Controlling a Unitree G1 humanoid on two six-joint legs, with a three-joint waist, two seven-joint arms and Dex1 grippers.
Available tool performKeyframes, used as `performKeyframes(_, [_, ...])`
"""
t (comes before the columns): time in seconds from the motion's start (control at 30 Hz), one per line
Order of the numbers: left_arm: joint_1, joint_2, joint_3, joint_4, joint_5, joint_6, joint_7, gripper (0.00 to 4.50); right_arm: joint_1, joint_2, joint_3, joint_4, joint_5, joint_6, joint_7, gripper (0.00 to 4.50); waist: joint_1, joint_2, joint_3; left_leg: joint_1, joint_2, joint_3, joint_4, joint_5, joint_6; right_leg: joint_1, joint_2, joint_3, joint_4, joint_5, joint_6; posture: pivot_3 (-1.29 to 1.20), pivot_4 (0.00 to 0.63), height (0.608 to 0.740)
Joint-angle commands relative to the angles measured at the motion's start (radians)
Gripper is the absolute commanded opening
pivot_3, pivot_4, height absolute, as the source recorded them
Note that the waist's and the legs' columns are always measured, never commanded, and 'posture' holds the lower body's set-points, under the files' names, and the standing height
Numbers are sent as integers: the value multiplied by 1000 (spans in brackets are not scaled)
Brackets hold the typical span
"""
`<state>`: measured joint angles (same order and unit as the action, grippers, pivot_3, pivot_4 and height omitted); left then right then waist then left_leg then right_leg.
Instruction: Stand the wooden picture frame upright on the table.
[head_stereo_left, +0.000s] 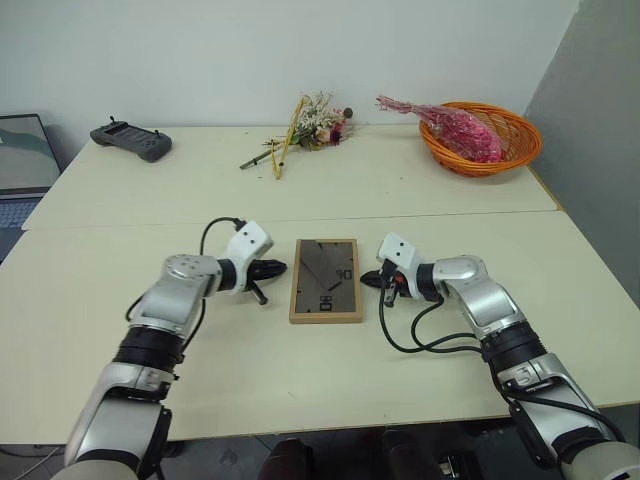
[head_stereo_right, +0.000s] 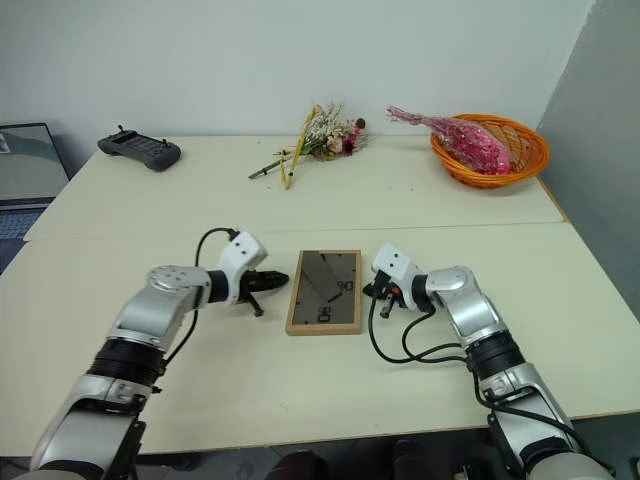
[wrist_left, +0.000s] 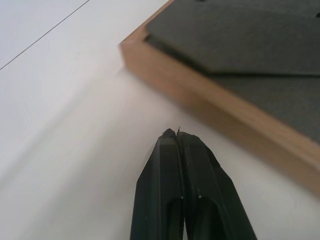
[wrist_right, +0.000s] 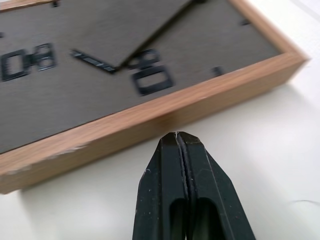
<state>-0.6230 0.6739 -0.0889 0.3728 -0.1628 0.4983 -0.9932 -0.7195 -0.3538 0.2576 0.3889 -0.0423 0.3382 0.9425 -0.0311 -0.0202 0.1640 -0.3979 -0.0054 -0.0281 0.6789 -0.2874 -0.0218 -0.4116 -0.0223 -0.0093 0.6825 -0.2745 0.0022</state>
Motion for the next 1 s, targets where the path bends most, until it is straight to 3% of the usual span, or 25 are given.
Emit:
performKeyframes(0.03, [-18,63,94,-10,-171,250,-153,1157,-36,-8,-23,20,4,-38,-24,0,-1,0,0,0,0,0,0,0,0,0,0,0,0,0,0,0,150,740])
performKeyframes(0.13, [-42,83,160,11,-329,544,-228,1861,-37,-6,-20,21,7,-42,-27,0,0,0,0,0,0,0,0,0,1,0,0,0,0,0,0,0,150,740])
performKeyframes(0.23, [-32,95,177,39,-394,691,-252,2484,-29,-2,-14,7,8,-39,-29,0,0,0,0,-1,-1,0,1,0,1,0,0,-1,0,0,0,0,150,740])
performKeyframes(0.57, [7,-10,181,48,-454,793,-163,4464,-6,21,6,-50,11,-3,-26,0,-1,0,0,0,-1,-1,1,2,-3,0,0,0,0,0,0,0,150,740])
performKeyframes(0.77, [4,-84,162,107,-421,765,-92,4464,-15,59,18,-63,9,19,-39,0,-1,0,-1,1,-1,-1,0,2,-3,0,0,1,1,0,0,0,150,740])
performKeyframes(1.0, [14,-172,221,26,-501,832,-44,4464,-24,95,6,-68,11,43,-69,0,8,2,-3,1,-2,-1,1,2,-3,1,-2,0,2,0,0,0,150,740])
